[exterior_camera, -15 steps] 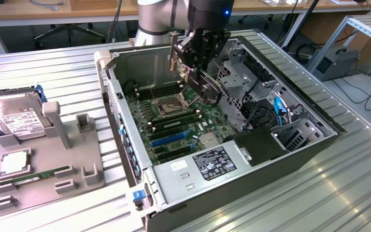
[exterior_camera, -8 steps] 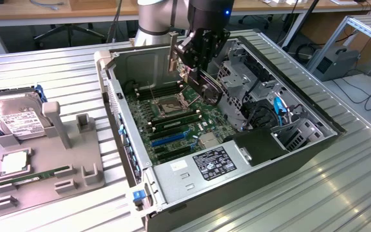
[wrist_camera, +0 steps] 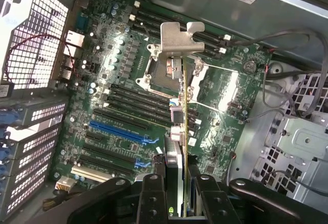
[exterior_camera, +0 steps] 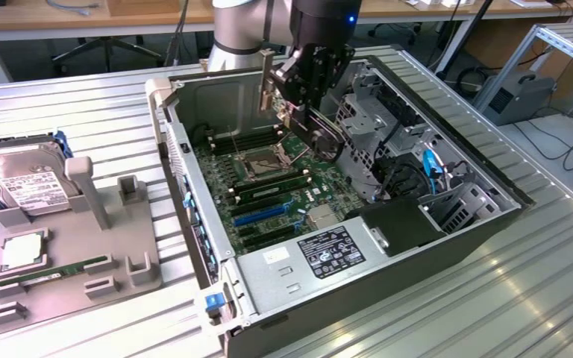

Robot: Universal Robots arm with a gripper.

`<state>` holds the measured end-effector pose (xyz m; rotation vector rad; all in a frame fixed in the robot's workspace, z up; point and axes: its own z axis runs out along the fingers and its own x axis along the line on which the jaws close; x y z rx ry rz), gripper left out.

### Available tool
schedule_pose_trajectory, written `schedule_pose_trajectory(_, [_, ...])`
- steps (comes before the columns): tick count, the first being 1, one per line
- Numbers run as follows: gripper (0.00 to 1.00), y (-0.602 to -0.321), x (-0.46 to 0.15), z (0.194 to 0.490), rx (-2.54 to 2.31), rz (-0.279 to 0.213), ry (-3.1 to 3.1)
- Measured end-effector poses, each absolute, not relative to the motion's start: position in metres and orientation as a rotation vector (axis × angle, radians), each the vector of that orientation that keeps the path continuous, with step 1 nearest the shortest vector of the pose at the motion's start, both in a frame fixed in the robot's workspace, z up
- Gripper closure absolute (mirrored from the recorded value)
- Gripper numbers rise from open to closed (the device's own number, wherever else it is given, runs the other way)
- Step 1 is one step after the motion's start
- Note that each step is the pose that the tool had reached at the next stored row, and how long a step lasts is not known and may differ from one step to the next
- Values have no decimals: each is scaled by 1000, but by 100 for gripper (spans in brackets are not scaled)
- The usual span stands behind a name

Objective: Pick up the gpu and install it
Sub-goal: 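Insert the gpu into the slot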

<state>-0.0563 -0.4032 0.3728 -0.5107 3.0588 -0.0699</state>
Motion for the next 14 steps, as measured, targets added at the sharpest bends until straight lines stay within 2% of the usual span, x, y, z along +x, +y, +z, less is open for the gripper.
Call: schedule_pose_trajectory(14, [73, -403, -56, 373, -571, -69, 3047])
